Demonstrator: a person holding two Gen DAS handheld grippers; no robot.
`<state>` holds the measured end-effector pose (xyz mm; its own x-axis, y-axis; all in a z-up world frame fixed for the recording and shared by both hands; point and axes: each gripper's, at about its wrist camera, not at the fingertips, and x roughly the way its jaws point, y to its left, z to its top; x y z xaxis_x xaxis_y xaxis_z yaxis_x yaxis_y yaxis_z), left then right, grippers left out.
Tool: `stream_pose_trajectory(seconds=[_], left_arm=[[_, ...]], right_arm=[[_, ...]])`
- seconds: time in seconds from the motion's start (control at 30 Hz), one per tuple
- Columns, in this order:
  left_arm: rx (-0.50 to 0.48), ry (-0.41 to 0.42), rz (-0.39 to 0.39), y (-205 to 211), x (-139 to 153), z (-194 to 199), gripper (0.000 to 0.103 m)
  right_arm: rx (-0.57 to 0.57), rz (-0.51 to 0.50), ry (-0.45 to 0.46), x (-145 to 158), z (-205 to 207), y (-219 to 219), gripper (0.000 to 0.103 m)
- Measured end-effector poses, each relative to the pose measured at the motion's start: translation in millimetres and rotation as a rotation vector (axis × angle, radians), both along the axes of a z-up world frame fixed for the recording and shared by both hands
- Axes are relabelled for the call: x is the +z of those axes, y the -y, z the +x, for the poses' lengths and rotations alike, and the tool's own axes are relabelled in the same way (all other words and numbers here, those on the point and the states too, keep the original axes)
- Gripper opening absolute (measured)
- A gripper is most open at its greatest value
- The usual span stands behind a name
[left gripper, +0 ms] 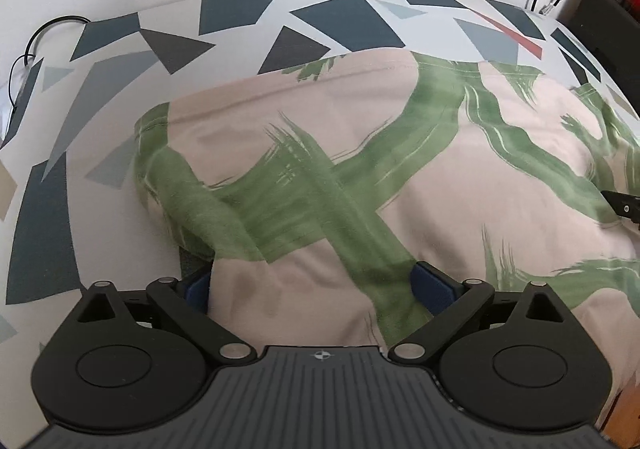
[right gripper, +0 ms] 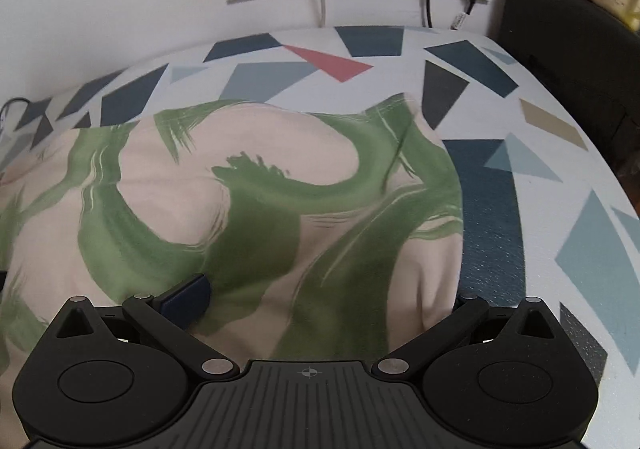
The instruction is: Fold clothes
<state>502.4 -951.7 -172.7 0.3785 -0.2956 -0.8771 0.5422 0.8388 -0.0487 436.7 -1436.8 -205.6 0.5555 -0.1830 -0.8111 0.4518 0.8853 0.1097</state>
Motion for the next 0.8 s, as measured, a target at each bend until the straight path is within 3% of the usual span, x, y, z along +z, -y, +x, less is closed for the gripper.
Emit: stream_pose_trajectory(seconds=[0.13,0.4,0.5,0.53,0.57,0.6,0.63,0.67,0.73,0.8], left_arm=[[-0.04,0.011,-0.013,6,-1,-5,0.103],[0.055,0.055,-0.013,16,-3,-6,0.103],[0.03,0.064,-0.029,20,-2,-6,0.101],[0.017,0.068,-0.035,22,-1,-8,0.094],[0.005,0.072,-0.041,23,0,-9,0.079],[-0.027,0.071,-0.053,27,3,-11,0.072],[-0.059,0.069,-0.065,30,7,-12,0.05],[-0.076,0.044,-0.093,33,8,-13,0.038],[-0.093,0.001,-0.138,38,11,-15,0.034],[-0.087,-0.009,-0.157,42,13,-19,0.03]], right_arm=[[0.024,0.03,-0.009,3,-1,5,0.102],[0.005,-0.009,-0.029,1,2,-1,0.102],[0.023,-0.006,-0.049,2,9,-5,0.102],[0.037,0.009,-0.058,3,12,-5,0.102],[0.062,0.027,-0.064,5,17,-6,0.102],[0.09,0.046,-0.069,7,21,-8,0.1],[0.122,0.054,-0.071,8,26,-11,0.098],[0.146,0.052,-0.071,11,32,-17,0.092],[0.188,0.046,-0.071,15,42,-28,0.07],[0.208,0.095,-0.058,21,53,-37,0.038]])
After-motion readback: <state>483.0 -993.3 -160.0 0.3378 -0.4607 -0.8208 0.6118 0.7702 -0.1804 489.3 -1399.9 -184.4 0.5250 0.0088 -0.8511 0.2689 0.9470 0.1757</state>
